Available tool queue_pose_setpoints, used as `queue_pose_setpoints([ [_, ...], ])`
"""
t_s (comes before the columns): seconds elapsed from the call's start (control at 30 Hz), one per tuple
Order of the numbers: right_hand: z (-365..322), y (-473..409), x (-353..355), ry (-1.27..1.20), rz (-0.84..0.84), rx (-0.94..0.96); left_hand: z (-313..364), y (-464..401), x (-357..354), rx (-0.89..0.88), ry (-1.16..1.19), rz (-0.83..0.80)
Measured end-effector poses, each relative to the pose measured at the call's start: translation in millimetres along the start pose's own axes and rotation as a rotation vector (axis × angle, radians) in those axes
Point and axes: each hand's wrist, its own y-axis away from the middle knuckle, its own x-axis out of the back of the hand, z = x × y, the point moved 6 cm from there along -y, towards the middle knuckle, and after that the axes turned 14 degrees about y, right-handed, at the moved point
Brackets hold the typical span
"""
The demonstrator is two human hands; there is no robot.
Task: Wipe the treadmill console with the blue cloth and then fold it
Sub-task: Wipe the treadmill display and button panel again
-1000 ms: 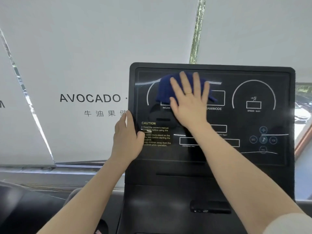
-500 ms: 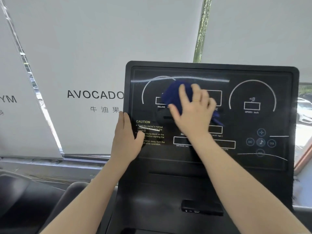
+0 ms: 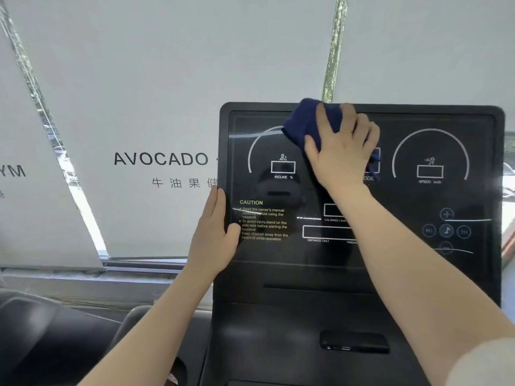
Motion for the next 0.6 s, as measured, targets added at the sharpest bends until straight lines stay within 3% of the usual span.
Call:
queue_pose_setpoints([
  [0.13, -19, 5, 6, 0.019, 0.031, -0.094, -4, -1, 4, -0.021, 0.002, -0.04],
  [0.27, -79, 61, 15, -0.023, 0.13, 0.234, -4, -1, 1, -0.045, -0.003, -0.049],
  [0.33, -80, 80, 13, -0.06, 0.119, 0.306, -4, -1, -2, -0.052, 0.012, -0.058],
  [0.4, -59, 79, 8, -0.066, 0.098, 0.252, -6, 0, -4, -0.057, 0.025, -0.063],
  [0.6, 55, 68, -13, -0.009, -0.029, -0.191, -13, 12, -5, -0.03, 0.041, -0.099],
])
